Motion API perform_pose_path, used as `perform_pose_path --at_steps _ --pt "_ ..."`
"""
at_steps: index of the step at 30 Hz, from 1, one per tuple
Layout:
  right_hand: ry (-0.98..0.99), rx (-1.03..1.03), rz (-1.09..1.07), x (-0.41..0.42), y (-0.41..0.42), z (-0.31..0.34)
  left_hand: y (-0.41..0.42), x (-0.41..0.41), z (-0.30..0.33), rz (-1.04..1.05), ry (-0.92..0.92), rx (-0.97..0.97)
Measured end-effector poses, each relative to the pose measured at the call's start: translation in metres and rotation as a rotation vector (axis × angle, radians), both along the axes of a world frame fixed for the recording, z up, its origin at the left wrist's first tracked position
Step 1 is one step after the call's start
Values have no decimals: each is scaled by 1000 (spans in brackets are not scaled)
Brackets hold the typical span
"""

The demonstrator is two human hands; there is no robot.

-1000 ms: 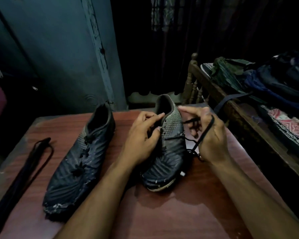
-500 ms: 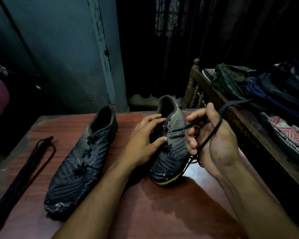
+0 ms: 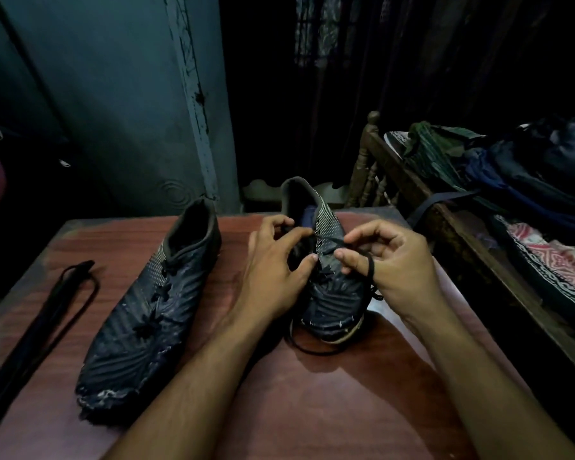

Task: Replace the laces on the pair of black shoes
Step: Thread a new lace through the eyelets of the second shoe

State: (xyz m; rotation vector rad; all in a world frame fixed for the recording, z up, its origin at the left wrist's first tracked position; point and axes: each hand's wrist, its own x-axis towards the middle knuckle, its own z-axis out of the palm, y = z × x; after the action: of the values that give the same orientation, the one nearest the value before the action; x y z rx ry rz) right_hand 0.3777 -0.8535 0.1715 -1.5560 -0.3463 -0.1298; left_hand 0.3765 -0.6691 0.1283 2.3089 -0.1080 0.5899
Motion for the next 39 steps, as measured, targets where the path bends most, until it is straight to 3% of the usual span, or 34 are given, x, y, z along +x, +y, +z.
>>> perform_pose_path --at_steps 4,39 --pt "-147 -243 -139 5 -4 -10 -1 0 1 -9 4 5" --pt "-153 -319 -178 9 -1 -16 -12 -9 8 -35 -32 89"
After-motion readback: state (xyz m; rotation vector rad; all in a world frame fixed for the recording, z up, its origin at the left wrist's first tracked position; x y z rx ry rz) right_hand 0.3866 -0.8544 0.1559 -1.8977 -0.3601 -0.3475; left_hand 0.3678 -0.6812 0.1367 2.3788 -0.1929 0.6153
